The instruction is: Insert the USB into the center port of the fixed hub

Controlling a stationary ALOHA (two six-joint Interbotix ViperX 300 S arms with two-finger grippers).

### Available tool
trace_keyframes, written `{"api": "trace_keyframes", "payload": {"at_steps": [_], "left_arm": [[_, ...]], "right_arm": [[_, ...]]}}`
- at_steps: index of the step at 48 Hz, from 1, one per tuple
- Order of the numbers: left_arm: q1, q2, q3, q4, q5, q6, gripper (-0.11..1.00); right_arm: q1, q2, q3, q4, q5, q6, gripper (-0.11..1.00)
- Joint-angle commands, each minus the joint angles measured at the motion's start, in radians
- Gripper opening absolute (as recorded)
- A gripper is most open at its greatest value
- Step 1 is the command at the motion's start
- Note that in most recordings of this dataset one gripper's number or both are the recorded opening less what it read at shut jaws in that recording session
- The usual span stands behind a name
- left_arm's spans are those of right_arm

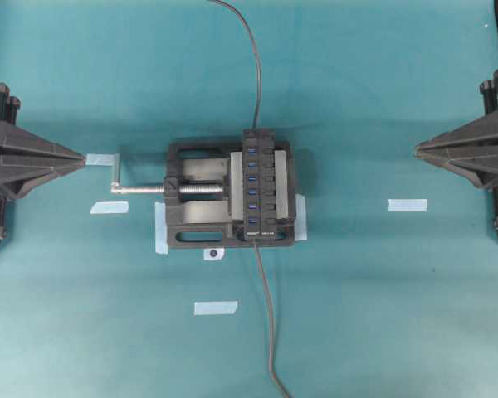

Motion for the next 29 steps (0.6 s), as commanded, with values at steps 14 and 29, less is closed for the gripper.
{"api": "trace_keyframes", "payload": {"at_steps": [14, 29], "left_arm": [[-0.028, 0.052, -0.003, 0.002, 0.026, -0.132, 0.00], [-0.028, 0.091, -0.041, 0.002, 0.176, -0.132, 0.00]], "right_arm": [[-0.037, -0.011, 0.005, 0.044, 0.265, 0.124, 0.02], [-0.103, 0.067, -0.064, 0.034, 0.511, 0.124, 0.02]]}}
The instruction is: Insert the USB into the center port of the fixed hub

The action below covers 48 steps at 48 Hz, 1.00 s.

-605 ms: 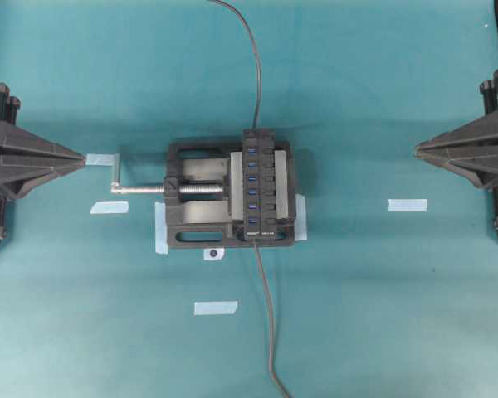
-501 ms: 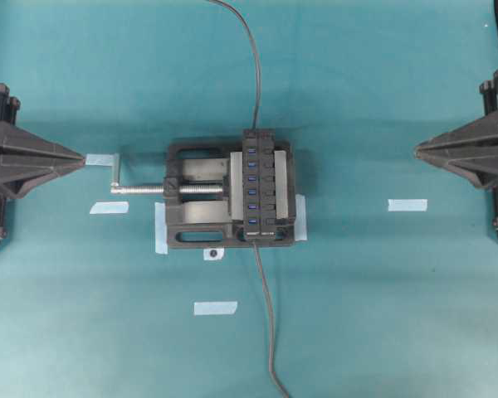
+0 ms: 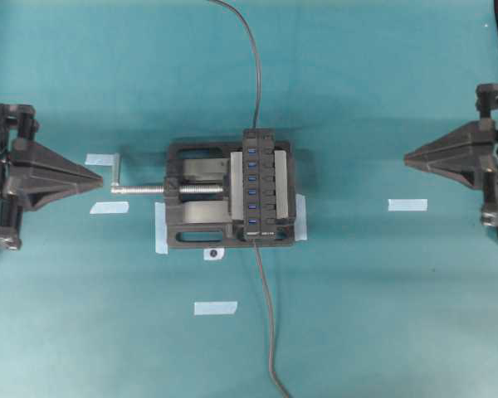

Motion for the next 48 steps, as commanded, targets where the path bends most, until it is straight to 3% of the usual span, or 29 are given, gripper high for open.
{"api": "trace_keyframes", "payload": {"at_steps": [1, 23, 35, 48], "left_arm": [[-0.003, 0.002, -0.043, 0.002, 0.046, 0.000, 0.00], [-0.003, -0.005, -0.049, 0.002, 0.104, -0.003, 0.00], [-0.003, -0.005, -0.049, 0.002, 0.104, -0.005, 0.00], [-0.003, -0.002, -0.049, 0.002, 0.104, -0.005, 0.00]], "right_arm": [[-0.017, 0.048, -0.049, -0.011, 0.044, 0.009, 0.02], [-0.075, 0.328, -0.189, -0.040, 0.080, 0.000, 0.02], [-0.118, 0.428, -0.264, -0.084, 0.106, -0.005, 0.02], [-0.127, 0.566, -0.403, -0.087, 0.202, -0.103, 0.02]]}}
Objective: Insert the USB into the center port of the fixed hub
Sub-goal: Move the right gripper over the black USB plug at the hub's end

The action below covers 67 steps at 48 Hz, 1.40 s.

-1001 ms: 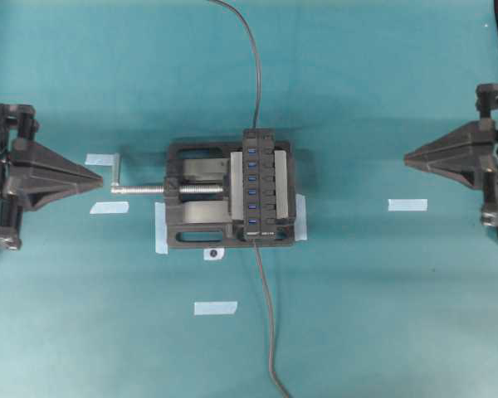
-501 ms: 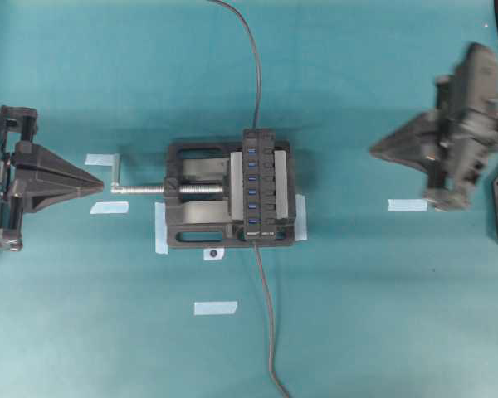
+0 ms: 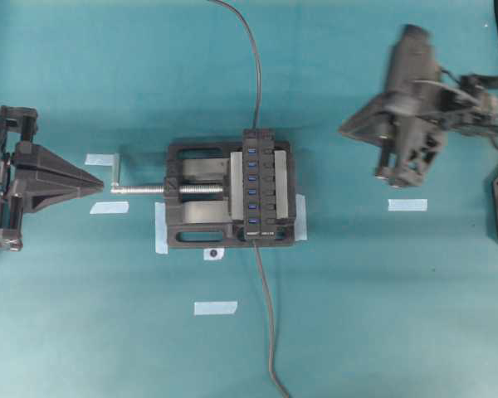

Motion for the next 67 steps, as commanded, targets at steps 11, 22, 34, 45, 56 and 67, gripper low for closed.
{"api": "trace_keyframes", "payload": {"at_steps": [11, 22, 34, 45, 56, 67], "left_arm": [[-0.002, 0.003, -0.025, 0.002, -0.005, -0.008, 0.00], [-0.002, 0.002, -0.023, 0.002, -0.005, -0.008, 0.00], [-0.002, 0.002, -0.018, 0.002, -0.005, -0.012, 0.00], [-0.002, 0.002, -0.017, 0.002, -0.005, -0.012, 0.00], [-0.002, 0.002, -0.014, 0.002, -0.005, -0.031, 0.00], [0.000, 0.000, -0.011, 0.002, -0.006, -0.044, 0.00]], "right_arm": [[-0.008, 0.141, -0.158, 0.002, 0.044, -0.137, 0.02], [-0.011, 0.229, -0.210, 0.002, 0.048, -0.164, 0.04], [-0.012, 0.290, -0.253, 0.002, 0.049, -0.224, 0.25], [-0.011, 0.347, -0.288, 0.000, 0.020, -0.253, 0.77], [-0.011, 0.397, -0.319, 0.002, -0.021, -0.261, 0.81], [-0.011, 0.448, -0.345, 0.000, -0.040, -0.261, 0.81]]}}
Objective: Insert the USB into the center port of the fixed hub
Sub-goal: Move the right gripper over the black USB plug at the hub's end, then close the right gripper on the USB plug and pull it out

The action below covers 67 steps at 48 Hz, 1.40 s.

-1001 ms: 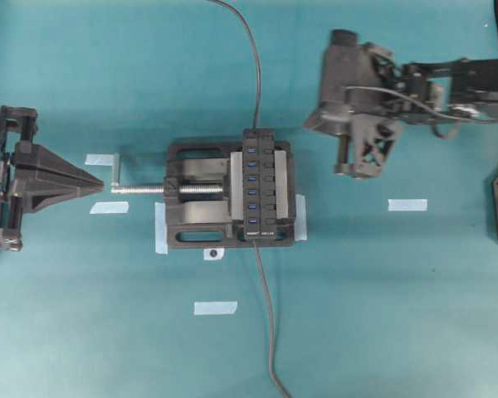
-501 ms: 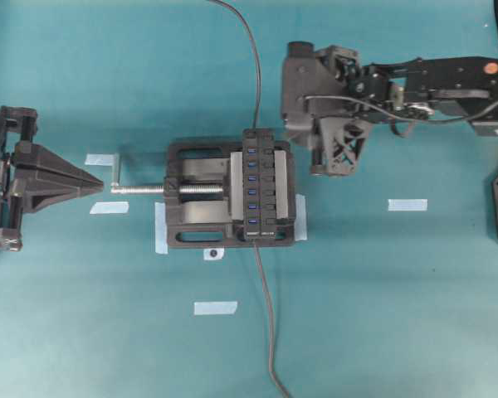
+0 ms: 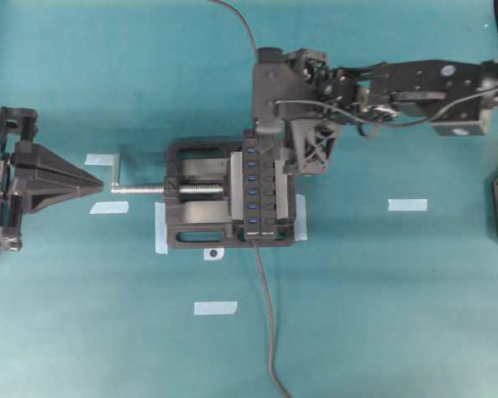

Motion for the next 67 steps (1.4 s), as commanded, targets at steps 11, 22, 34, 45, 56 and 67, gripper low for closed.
{"api": "trace_keyframes", "payload": {"at_steps": [11, 22, 34, 45, 56, 67], "left_arm": [[-0.003, -0.005, -0.009, 0.002, -0.005, -0.003, 0.00], [-0.003, -0.006, -0.006, 0.002, -0.005, -0.003, 0.00], [-0.003, -0.006, -0.005, 0.002, -0.005, -0.003, 0.00], [-0.003, -0.006, -0.003, 0.002, -0.006, -0.003, 0.00], [-0.003, -0.020, 0.002, 0.002, -0.005, -0.005, 0.00], [-0.003, -0.034, 0.006, 0.002, -0.006, -0.005, 0.00]], "right_arm": [[-0.002, 0.029, -0.048, 0.002, -0.011, -0.011, 0.80], [-0.002, 0.035, -0.051, 0.000, -0.014, -0.011, 0.80], [-0.002, 0.037, -0.051, 0.002, -0.015, -0.012, 0.72], [-0.002, 0.040, -0.051, 0.002, -0.018, -0.012, 0.62], [-0.002, 0.046, -0.057, 0.000, -0.020, -0.012, 0.60], [0.005, 0.049, -0.071, 0.000, -0.015, -0.012, 0.56]]}}
